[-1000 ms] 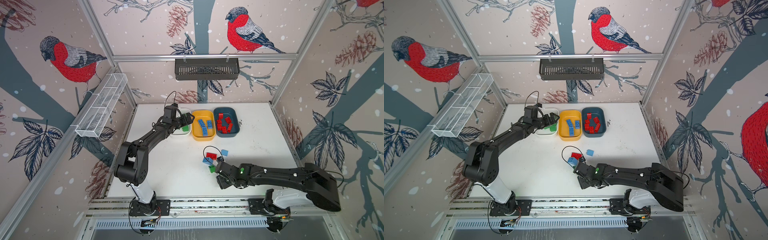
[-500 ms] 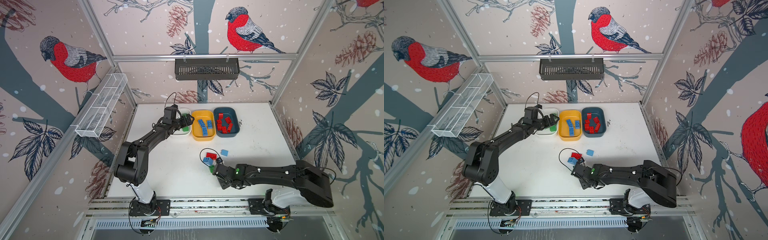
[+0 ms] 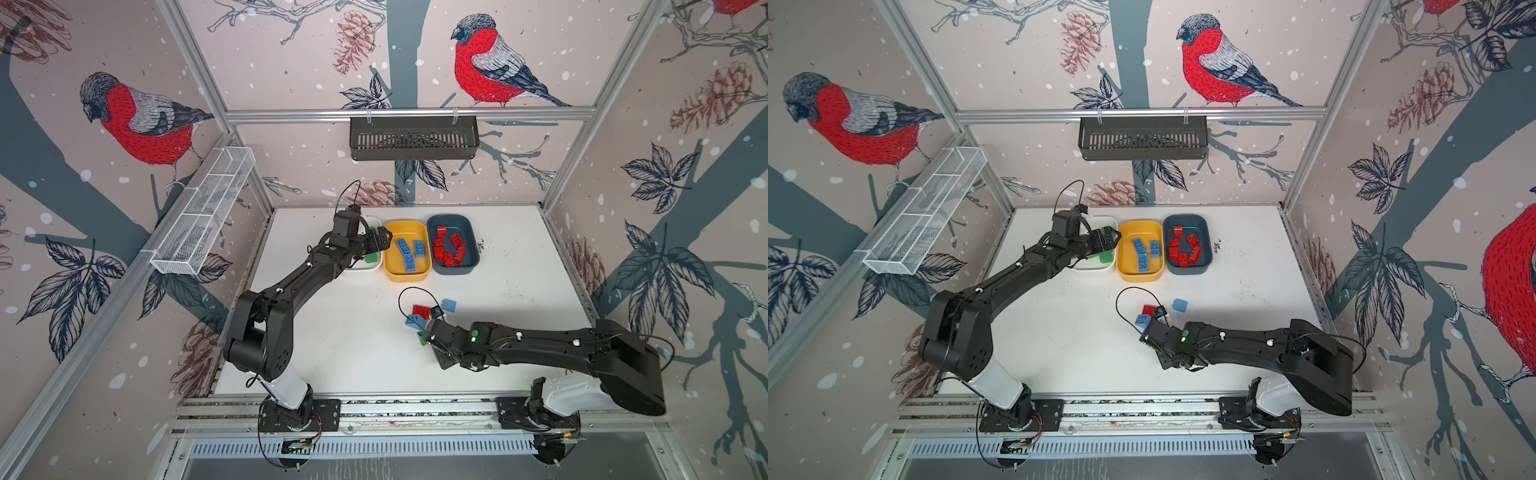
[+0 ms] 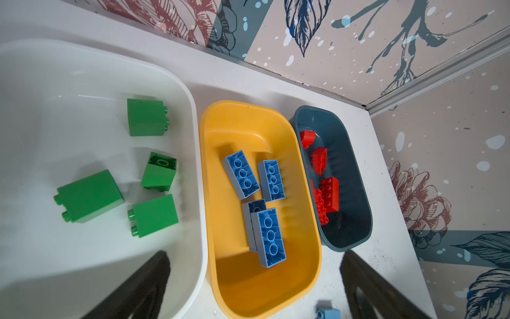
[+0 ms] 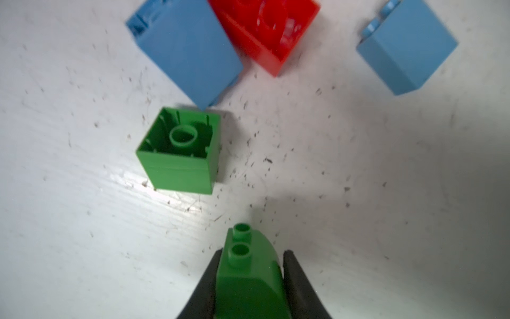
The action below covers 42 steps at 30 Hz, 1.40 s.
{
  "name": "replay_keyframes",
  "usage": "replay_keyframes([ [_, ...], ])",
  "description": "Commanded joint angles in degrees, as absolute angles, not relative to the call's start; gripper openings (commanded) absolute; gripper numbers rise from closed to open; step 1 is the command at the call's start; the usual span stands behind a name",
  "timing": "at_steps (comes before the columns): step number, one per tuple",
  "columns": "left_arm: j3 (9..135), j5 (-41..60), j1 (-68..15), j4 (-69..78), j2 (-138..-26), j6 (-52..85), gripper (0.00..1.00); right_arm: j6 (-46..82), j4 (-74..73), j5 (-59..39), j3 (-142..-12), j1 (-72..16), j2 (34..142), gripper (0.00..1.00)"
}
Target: Sort the legos into containers by color
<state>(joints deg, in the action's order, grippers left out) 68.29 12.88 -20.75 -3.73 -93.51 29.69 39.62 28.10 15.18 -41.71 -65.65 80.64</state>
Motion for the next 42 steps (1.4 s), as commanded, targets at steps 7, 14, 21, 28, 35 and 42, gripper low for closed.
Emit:
replay_keyframes([
  [7,63.73,4.45,-22.06,-7.09,-87.82,28.01,0.97,28.92,17.55,17.86,-44.86,-56.59,77.37,0.28],
  [14,57.51,1.19,-21.97,-8.26,-82.71,30.33,0.97,22.10,9.63,14.95,-52.18,-48.77,82.68,0.28],
  [21,52.93,0.00,-21.97,-9.41,-79.19,32.23,0.97,15.83,7.75,12.19,-62.91,-43.26,93.30,0.28],
  [28,47.80,4.51,-22.15,-4.95,-75.89,32.24,0.97,12.23,8.76,9.04,-76.70,-38.74,107.07,0.28],
  [35,46.13,4.16,-22.98,-5.20,-75.84,32.74,0.97,10.42,12.63,9.27,-96.36,-37.55,123.32,0.31],
  [42,45.88,2.91,-24.25,-5.67,-76.33,32.66,0.97,12.97,22.65,15.78,-112.73,-38.45,131.35,0.56],
])
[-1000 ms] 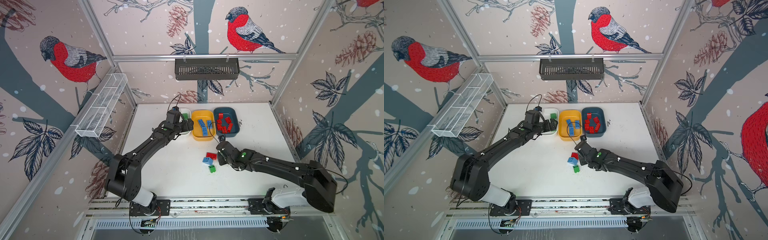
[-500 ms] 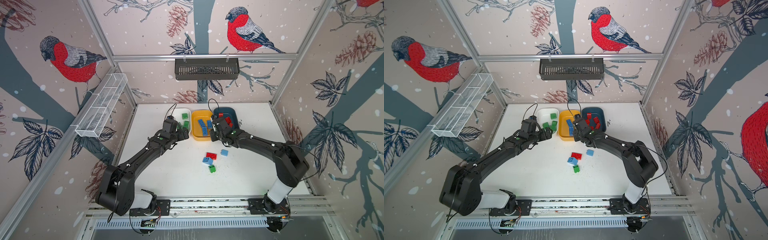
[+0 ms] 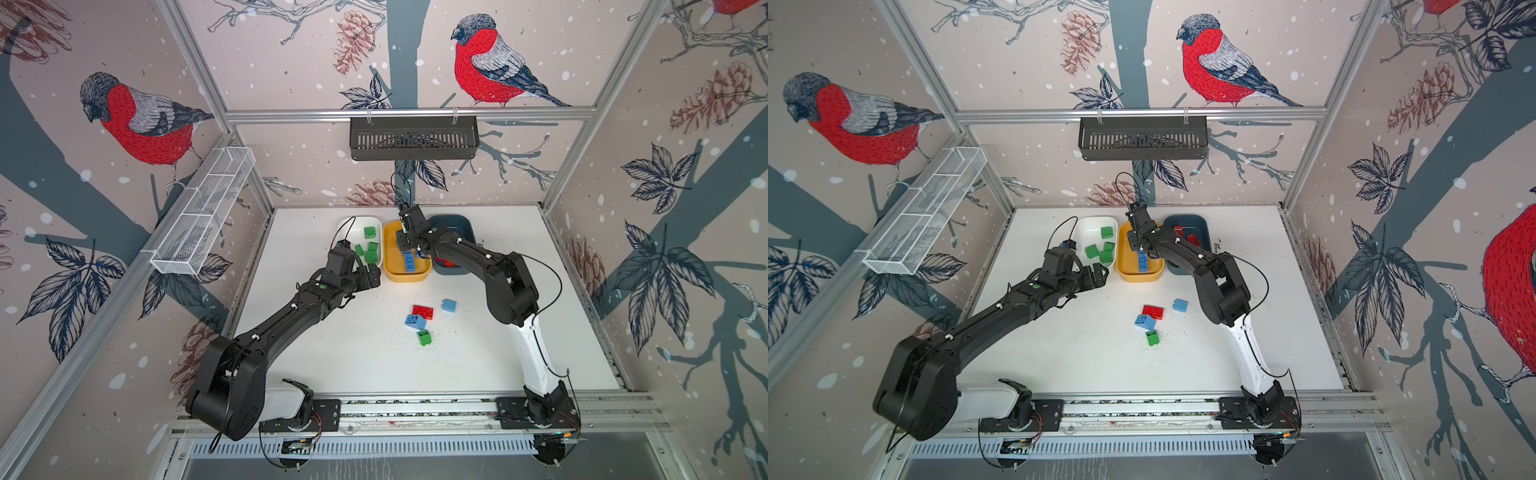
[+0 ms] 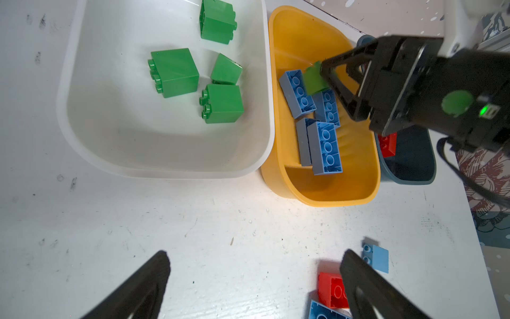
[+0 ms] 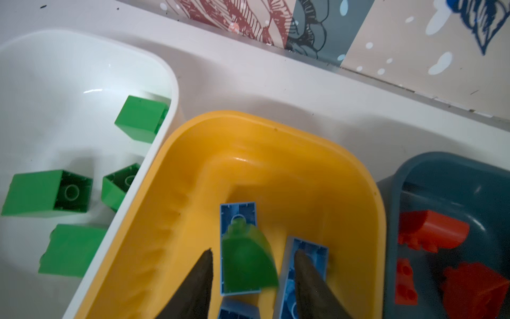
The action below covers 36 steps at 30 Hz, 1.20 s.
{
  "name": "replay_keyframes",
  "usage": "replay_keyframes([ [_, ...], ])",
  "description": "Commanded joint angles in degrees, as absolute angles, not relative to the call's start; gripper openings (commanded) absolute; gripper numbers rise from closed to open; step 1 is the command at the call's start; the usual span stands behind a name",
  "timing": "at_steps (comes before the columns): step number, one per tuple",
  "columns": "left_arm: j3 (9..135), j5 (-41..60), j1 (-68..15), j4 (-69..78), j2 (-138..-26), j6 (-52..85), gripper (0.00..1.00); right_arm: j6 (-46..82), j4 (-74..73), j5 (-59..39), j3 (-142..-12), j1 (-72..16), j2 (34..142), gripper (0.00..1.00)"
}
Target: Sort the legos into containers by color
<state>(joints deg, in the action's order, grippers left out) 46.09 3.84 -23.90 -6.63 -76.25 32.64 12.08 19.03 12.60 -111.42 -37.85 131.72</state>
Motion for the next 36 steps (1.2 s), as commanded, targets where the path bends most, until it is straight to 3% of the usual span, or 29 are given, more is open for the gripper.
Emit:
replay_keyframes([
  [1,45.82,2.90,-24.41,-5.63,-76.44,32.70,0.97,13.15,22.42,16.15,-111.86,-38.58,130.29,0.58],
  [4,45.53,2.90,-24.65,-5.29,-76.89,32.63,0.97,13.72,21.23,15.73,-107.13,-38.77,125.61,0.63],
  [13,46.14,2.49,-28.43,-4.67,-79.80,31.60,0.97,17.75,8.05,13.09,-76.70,-40.17,101.13,0.75],
  [17,46.48,1.09,-28.88,-4.65,-81.09,33.06,0.97,17.11,4.74,10.18,-68.97,-39.81,96.16,0.77],
  [23,55.30,1.54,-29.07,-8.23,-86.30,30.33,0.90,19.46,4.35,11.33,-70.13,-39.04,97.44,0.78],
  [27,61.89,-2.29,-28.82,-12.61,-89.53,32.44,0.90,14.86,0.51,2.99,-72.05,-37.81,99.34,0.79],
  [36,60.55,-3.44,-22.52,-12.24,-85.95,35.10,0.95,7.38,12.37,0.09,-100.23,-35.18,124.69,0.66],
])
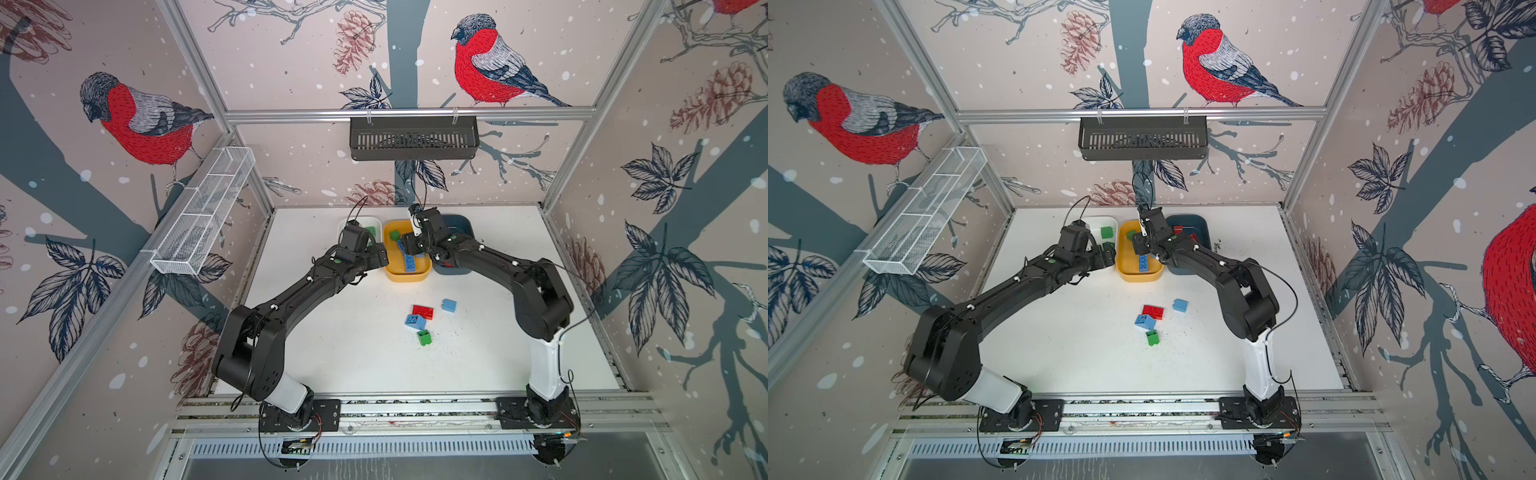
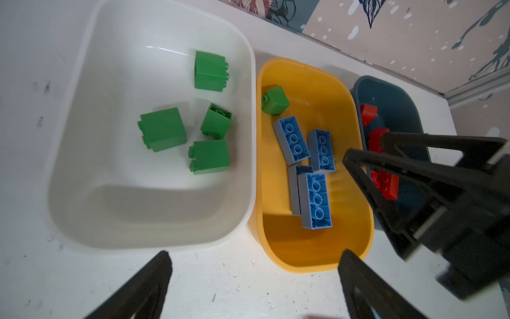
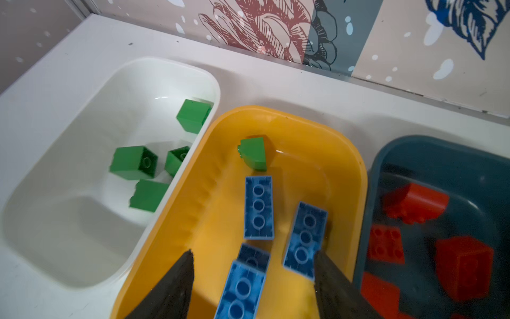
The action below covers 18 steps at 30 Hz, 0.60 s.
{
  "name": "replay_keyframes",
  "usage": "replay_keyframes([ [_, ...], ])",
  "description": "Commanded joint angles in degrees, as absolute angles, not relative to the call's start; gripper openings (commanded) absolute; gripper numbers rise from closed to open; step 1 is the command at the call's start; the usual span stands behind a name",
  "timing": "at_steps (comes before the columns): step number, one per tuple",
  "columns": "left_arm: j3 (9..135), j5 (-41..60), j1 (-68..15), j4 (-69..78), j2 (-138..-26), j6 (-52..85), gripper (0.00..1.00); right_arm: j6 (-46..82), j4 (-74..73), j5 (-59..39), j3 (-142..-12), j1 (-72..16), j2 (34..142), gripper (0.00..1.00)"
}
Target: Sort the legos into containers by color
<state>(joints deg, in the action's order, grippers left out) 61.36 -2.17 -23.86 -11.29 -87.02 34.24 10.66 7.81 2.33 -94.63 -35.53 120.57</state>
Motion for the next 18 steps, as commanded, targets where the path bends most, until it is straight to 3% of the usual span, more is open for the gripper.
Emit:
replay_keyframes([
  [1,59.92,-3.64,-21.80,-12.13,-85.45,34.97,0.96,6.85,13.46,-0.04,-103.33,-35.06,127.30,0.64],
  [8,58.69,-7.24,-19.89,-12.73,-85.06,33.77,0.97,4.23,21.27,-1.50,-124.26,-34.55,142.96,0.58],
  [18,60.92,-8.02,-19.51,-13.26,-89.10,32.44,0.96,5.55,18.01,-4.07,-129.52,-33.77,149.96,0.52],
])
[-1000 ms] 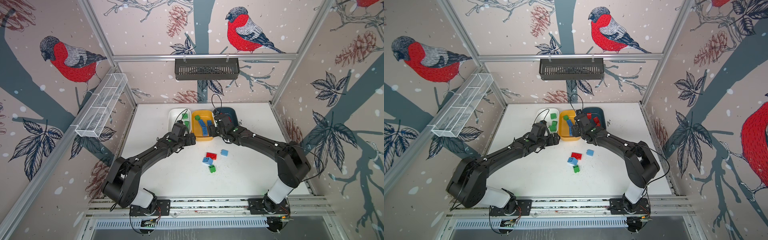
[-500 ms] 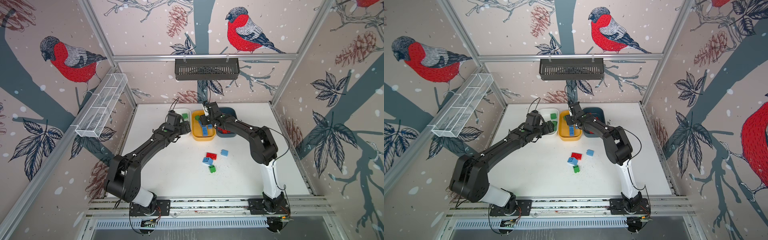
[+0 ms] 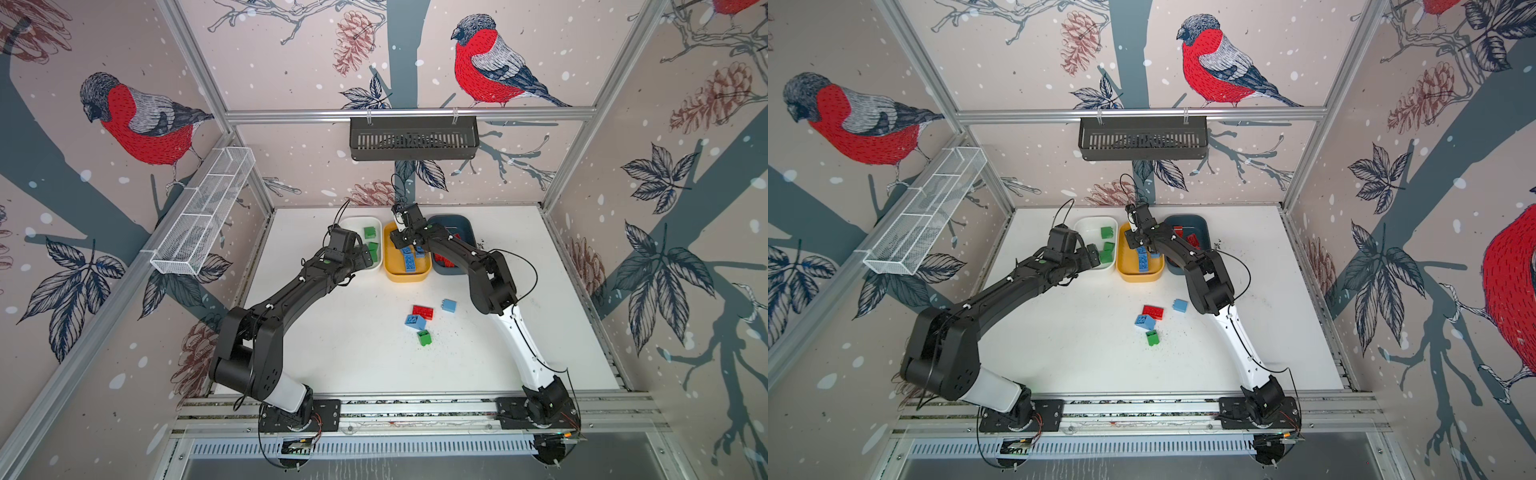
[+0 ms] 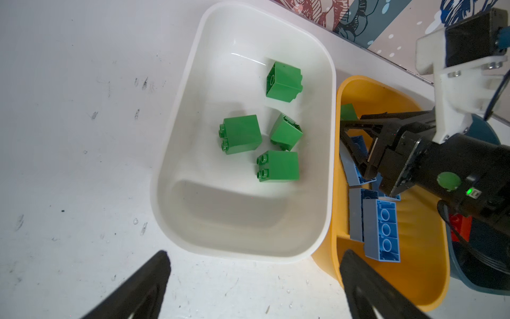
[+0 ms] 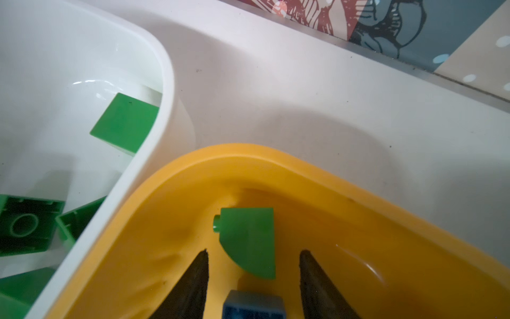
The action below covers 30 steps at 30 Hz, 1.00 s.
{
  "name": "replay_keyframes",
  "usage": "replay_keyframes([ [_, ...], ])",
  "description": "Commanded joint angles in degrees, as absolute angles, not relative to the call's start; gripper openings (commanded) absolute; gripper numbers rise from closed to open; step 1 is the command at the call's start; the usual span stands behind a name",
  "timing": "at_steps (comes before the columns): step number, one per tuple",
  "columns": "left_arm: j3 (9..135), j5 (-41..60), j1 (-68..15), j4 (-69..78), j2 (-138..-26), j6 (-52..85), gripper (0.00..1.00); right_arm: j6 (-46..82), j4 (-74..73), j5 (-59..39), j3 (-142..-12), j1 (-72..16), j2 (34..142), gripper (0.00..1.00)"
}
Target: Sort the legos into containers by color
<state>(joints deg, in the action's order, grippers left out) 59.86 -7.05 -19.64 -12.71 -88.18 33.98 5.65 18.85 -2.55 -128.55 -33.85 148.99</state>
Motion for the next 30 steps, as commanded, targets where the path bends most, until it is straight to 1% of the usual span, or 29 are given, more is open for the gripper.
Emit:
replay_keyframes([
  [1,61.30,-8.06,-19.51,-13.60,-89.65,32.24,0.96,5.29,17.72,-4.78,-129.75,-33.68,150.47,0.52],
  [10,62.57,-7.58,-19.51,-14.19,-93.48,31.45,0.96,6.98,15.65,-4.59,-134.38,-33.45,155.64,0.52],
  [12,63.09,-7.60,-19.52,-14.63,-94.39,31.36,0.96,8.49,16.08,-5.55,-135.78,-32.93,156.59,0.51],
  [18,63.75,-7.98,-19.51,-14.98,-95.49,31.52,0.96,9.82,15.12,-5.68,-135.10,-32.70,156.32,0.37],
  [24,63.45,-8.01,-19.52,-14.98,-95.45,31.66,0.96,8.61,13.14,-3.28,-132.41,-33.80,152.47,0.30],
  [30,62.07,-9.27,-19.44,-14.27,-93.16,32.20,0.96,8.86,8.36,-3.91,-122.42,-34.53,143.53,0.28],
])
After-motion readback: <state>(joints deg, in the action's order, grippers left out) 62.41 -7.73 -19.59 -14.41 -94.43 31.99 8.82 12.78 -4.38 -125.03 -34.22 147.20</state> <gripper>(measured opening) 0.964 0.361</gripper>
